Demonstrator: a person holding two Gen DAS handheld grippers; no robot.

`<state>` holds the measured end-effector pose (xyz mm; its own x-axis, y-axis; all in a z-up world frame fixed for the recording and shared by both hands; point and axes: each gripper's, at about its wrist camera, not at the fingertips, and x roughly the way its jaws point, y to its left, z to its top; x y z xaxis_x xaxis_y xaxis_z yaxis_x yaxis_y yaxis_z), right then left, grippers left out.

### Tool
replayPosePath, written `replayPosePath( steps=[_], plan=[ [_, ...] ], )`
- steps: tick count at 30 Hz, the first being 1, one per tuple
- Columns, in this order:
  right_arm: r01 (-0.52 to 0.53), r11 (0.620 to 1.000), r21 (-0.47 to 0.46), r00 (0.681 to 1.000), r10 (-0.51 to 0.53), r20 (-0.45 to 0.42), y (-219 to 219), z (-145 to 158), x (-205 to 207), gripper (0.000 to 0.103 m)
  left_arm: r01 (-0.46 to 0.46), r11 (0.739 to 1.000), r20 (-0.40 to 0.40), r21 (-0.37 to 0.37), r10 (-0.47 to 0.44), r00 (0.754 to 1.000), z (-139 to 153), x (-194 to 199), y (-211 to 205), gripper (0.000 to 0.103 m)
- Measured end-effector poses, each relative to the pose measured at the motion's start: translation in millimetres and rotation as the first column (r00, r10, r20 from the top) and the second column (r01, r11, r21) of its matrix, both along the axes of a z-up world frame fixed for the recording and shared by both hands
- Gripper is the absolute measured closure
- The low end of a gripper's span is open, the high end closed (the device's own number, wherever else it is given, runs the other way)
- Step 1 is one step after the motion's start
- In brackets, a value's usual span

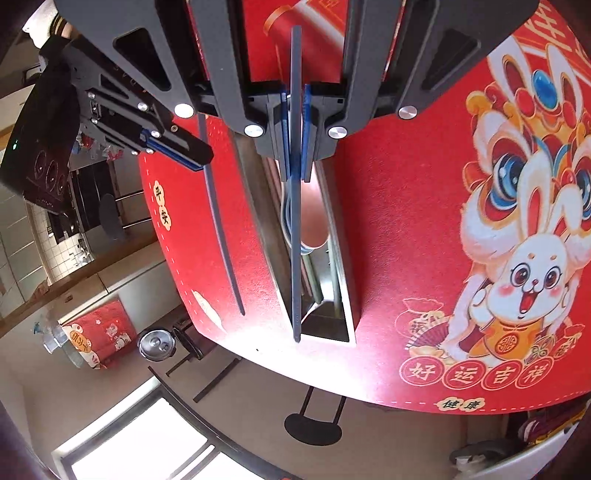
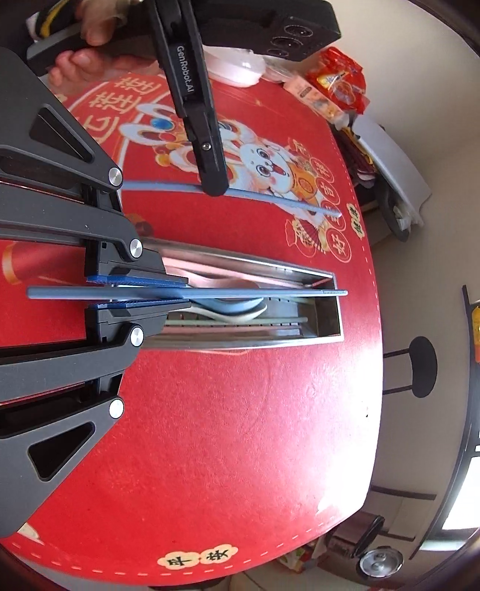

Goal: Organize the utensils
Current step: 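Lift both blue chopsticks and carry them over the steel tray, then lower both blue chopsticks into the tray and open both grippers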

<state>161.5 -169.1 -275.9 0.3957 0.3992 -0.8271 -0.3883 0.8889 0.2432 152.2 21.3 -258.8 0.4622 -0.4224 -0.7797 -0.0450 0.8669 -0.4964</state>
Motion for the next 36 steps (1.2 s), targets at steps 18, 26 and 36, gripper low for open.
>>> replayPosePath(
  steps=[18, 26, 36],
  plan=[
    [0.038, 0.999, -0.005, 0.996, -0.038, -0.077, 4, -40, 55, 0.097, 0.004, 0.999, -0.087, 0.052, 0.000, 0.996, -41, 78, -14, 0.098],
    [0.044, 0.999, -0.020, 0.995, -0.046, -0.093, 11, -49, 63, 0.097, 0.011, 0.997, -0.109, 0.074, -0.002, 0.994, -49, 80, -14, 0.097],
    [0.063, 0.998, -0.029, 0.993, -0.066, -0.100, 15, -48, 61, 0.095, 0.027, 0.994, -0.086, 0.110, -0.017, 0.996, -39, 77, -11, 0.093]
  ],
)
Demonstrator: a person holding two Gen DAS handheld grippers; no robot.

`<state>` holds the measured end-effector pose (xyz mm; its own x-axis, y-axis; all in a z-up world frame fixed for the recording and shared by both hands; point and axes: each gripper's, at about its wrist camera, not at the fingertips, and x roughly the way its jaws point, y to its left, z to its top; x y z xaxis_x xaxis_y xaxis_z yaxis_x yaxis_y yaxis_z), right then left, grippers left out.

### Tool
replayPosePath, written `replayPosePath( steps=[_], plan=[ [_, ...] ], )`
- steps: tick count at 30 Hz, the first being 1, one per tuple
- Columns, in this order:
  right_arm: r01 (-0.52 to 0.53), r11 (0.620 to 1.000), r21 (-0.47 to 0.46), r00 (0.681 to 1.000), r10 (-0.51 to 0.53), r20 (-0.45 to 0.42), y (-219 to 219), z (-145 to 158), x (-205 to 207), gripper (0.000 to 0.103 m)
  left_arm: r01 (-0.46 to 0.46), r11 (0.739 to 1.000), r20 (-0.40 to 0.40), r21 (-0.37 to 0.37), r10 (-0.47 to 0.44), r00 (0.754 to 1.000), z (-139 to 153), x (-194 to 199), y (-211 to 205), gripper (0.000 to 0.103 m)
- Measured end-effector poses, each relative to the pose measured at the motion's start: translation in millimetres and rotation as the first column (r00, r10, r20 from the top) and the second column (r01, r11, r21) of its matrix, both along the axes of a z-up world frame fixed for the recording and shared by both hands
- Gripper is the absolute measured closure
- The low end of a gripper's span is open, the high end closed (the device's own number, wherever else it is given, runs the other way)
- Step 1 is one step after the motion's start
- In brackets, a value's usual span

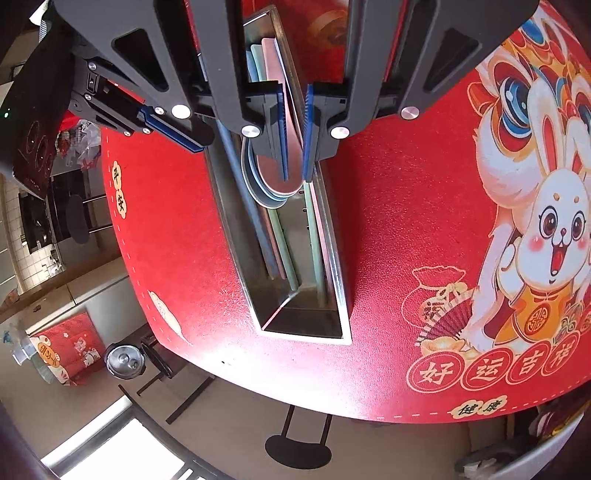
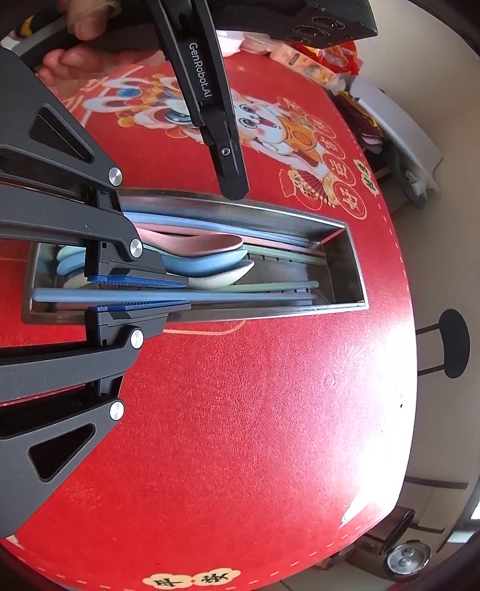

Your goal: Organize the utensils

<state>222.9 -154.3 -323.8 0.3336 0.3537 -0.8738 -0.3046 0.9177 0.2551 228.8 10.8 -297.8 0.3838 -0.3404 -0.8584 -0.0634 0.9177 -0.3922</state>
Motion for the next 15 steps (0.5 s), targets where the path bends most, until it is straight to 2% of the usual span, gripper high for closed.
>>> replayPosePath(
  steps=[3, 5, 6, 8, 10, 11, 12, 14, 15],
  plan=[
    [0.026, 0.999, -0.023, 1.000, -0.025, 0.018, -1, 11, -4, 0.095, 0.018, 1.000, 0.031, 0.025, -0.019, 0.999, 15, -5, 3, 0.081],
    [0.044, 0.998, -0.037, 0.998, -0.042, 0.038, -3, 23, -8, 0.095, 0.026, 0.999, 0.070, 0.047, -0.030, 0.997, 29, -10, 7, 0.066],
    [0.054, 0.997, -0.050, 0.997, -0.051, 0.051, -4, 30, -11, 0.095, 0.033, 0.997, 0.092, 0.065, -0.039, 0.995, 37, -12, 9, 0.063],
    [0.071, 0.996, -0.061, 0.994, -0.066, 0.082, -7, 46, -17, 0.092, 0.050, 0.993, 0.149, 0.111, -0.066, 0.987, 58, -18, 11, 0.050],
    [0.083, 0.995, -0.055, 0.990, -0.077, 0.116, -10, 63, -25, 0.063, 0.065, 0.986, 0.205, 0.156, -0.096, 0.974, 79, -24, 12, 0.038],
    [0.097, 0.994, -0.050, 0.986, -0.089, 0.142, -13, 73, -31, 0.034, 0.073, 0.981, 0.233, 0.178, -0.114, 0.966, 90, -28, 12, 0.030],
    [0.111, 0.993, -0.042, 0.979, -0.102, 0.176, -16, 83, -37, 0.033, 0.077, 0.977, 0.263, 0.200, -0.130, 0.956, 101, -31, 12, 0.026],
    [0.120, 0.991, -0.050, 0.972, -0.107, 0.209, -21, 100, -47, 0.032, 0.078, 0.966, 0.328, 0.246, -0.159, 0.931, 125, -41, 11, 0.010],
    [0.135, 0.989, -0.055, 0.968, -0.120, 0.221, -24, 109, -51, 0.030, 0.069, 0.960, 0.357, 0.271, -0.167, 0.919, 136, -47, 11, 0.007]
  ],
)
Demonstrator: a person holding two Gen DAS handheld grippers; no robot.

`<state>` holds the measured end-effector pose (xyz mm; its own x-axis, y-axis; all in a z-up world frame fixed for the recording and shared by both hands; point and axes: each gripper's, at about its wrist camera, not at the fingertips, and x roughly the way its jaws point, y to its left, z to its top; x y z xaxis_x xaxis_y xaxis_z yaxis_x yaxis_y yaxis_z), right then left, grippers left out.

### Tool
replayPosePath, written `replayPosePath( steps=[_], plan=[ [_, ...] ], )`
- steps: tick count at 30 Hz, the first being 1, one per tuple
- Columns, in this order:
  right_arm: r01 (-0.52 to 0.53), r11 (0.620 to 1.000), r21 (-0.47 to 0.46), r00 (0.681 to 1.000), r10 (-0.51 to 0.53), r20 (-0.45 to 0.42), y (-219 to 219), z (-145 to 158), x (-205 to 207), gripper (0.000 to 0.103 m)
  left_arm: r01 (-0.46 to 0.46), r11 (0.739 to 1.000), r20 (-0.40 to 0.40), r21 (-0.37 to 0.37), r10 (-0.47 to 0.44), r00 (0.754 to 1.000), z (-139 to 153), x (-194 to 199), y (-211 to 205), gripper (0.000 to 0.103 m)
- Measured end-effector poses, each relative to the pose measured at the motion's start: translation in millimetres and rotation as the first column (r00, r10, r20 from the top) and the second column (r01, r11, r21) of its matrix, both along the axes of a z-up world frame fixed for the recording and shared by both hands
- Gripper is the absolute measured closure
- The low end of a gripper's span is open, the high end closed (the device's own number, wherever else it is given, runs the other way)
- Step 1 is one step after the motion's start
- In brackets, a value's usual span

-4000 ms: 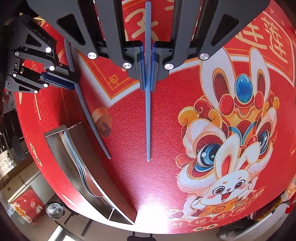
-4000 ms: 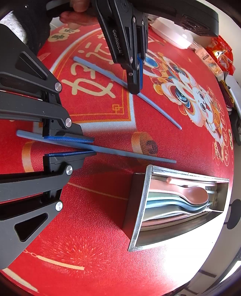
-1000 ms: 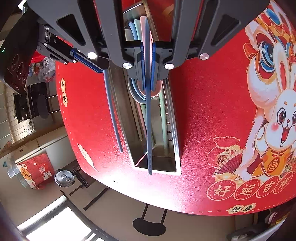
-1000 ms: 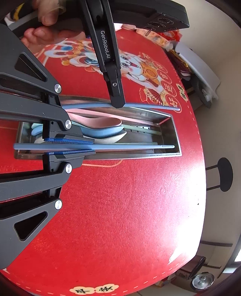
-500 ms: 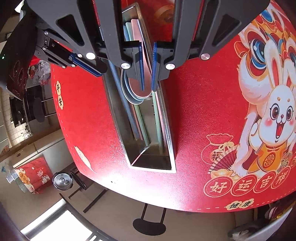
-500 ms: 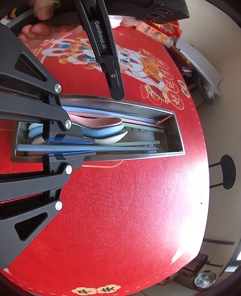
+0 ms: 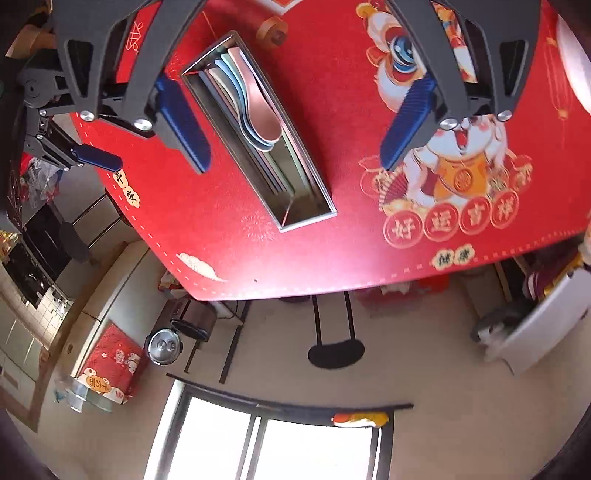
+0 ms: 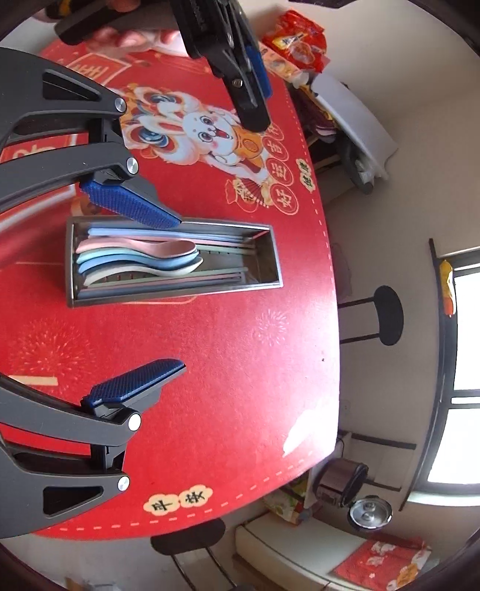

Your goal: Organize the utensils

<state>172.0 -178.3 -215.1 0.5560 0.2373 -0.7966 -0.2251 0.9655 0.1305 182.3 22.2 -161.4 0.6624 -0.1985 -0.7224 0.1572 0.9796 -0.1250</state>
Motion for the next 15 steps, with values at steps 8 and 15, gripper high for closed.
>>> replayPosePath(
  steps=[8, 15],
  plan=[
    [0.140, 0.990, 0.003, 0.970, -0.137, 0.200, -25, 69, -53, 0.016, -0.004, 0.996, 0.185, 0.093, -0.013, 0.983, 64, -43, 2, 0.006],
    [0.263, 0.963, 0.059, 0.906, -0.267, 0.328, -42, 110, -103, 0.016, 0.007, 1.000, 0.270, -0.015, -0.003, 0.963, 94, -82, 15, 0.006]
  ],
)
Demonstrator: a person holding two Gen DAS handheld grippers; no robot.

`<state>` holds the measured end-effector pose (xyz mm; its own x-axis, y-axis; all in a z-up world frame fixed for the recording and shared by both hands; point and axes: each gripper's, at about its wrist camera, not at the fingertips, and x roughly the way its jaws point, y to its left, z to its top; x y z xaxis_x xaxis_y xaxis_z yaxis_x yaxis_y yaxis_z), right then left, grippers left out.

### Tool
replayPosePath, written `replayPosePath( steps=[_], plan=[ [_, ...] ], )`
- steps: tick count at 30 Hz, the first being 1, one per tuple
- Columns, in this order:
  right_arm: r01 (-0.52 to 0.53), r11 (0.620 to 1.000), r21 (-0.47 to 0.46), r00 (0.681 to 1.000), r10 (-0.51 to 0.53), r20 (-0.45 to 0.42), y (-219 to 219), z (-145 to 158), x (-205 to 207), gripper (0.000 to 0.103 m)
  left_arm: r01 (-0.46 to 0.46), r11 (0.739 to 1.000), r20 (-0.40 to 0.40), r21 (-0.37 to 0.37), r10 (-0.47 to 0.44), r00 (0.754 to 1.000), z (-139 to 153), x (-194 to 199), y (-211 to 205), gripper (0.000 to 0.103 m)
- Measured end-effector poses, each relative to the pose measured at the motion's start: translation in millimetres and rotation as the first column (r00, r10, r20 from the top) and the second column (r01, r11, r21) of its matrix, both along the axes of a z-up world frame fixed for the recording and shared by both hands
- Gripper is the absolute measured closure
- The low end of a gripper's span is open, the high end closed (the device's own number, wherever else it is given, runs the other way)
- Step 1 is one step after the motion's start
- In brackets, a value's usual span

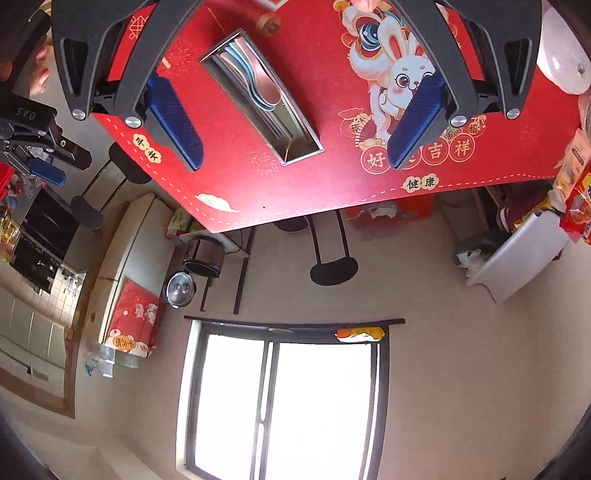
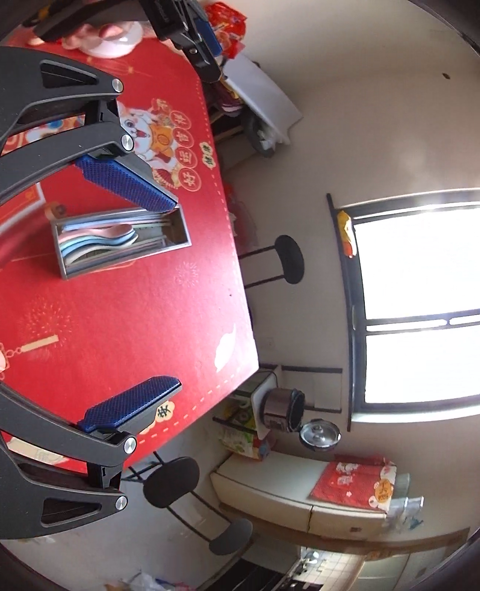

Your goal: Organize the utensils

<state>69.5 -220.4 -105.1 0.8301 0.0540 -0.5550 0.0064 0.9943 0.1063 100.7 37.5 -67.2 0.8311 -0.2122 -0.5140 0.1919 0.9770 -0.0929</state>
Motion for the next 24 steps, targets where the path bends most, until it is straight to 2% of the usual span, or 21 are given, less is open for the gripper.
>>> replayPosePath(
  steps=[5, 10, 15, 24],
  plan=[
    [0.121, 0.990, -0.074, 0.992, -0.118, 0.041, 3, 12, -26, 0.016, 0.039, 0.998, 0.023, -0.046, -0.038, 0.999, 12, -20, 2, 0.006],
    [0.148, 0.987, -0.063, 0.987, -0.144, 0.074, 2, 16, -43, 0.016, 0.054, 0.998, 0.056, -0.041, -0.051, 0.997, 16, -40, -3, 0.006],
    [0.174, 0.982, -0.078, 0.979, -0.163, 0.125, 7, 24, -58, 0.016, 0.025, 1.000, 0.073, 0.018, -0.026, 0.997, 12, -50, -10, 0.006],
    [0.186, 0.980, -0.076, 0.974, -0.173, 0.150, 8, 28, -65, 0.016, 0.003, 1.000, 0.069, 0.012, -0.004, 0.998, 9, -53, -7, 0.006]
  ],
)
